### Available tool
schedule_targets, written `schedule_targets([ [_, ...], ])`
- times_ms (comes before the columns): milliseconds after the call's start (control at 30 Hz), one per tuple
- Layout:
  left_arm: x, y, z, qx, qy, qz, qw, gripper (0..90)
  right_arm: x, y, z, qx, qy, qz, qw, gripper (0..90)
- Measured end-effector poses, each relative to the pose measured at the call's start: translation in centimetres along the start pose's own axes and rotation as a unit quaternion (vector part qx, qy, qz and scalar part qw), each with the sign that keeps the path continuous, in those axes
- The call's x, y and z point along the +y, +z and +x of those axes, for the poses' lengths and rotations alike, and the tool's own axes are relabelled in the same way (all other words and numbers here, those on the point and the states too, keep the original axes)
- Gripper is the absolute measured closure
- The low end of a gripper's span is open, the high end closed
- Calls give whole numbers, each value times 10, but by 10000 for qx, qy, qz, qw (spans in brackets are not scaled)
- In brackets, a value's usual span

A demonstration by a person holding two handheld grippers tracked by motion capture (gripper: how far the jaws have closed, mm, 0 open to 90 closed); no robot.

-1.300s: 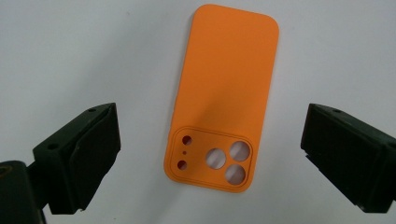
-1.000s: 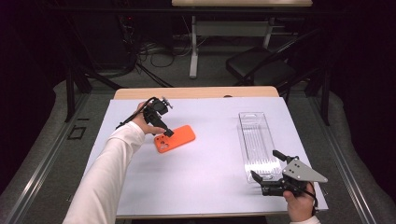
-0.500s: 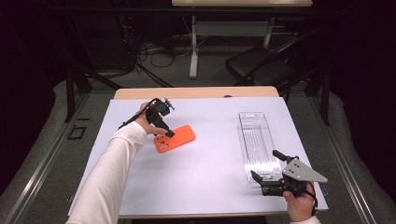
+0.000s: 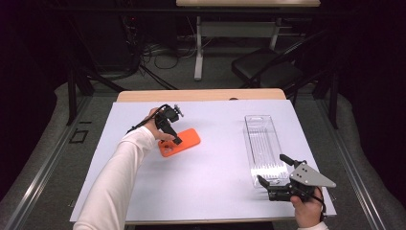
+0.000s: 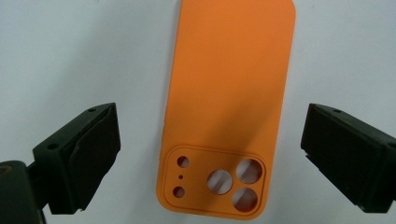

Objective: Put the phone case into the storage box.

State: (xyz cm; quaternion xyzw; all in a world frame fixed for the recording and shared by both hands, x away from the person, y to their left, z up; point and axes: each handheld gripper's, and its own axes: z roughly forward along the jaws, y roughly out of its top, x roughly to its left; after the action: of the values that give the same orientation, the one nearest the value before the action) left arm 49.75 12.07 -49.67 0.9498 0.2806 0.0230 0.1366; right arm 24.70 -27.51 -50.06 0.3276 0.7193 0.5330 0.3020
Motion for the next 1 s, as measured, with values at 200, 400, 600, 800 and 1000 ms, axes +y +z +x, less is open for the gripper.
schedule_targets([
  [200, -1, 5, 0, -3, 1, 122, 9999, 50, 0, 0, 0, 6, -6, 32, 10000, 6],
  [400, -3, 15, -3, -31, -53, 183, 9998, 50, 0, 1, 0, 8, -1, 17, 10000, 6],
  [600, -3, 22, -4, -20, -2, 254, 9997, 50, 0, 1, 1, 18, -8, 27, 10000, 7],
  [800, -1, 26, -6, -101, -7, 374, 9992, 50, 0, 1, 1, 13, 9, 42, 10000, 7],
  [1000, 0, 30, -7, -123, 19, 430, 9990, 50, 0, 0, 1, 19, -23, 28, 10000, 9],
])
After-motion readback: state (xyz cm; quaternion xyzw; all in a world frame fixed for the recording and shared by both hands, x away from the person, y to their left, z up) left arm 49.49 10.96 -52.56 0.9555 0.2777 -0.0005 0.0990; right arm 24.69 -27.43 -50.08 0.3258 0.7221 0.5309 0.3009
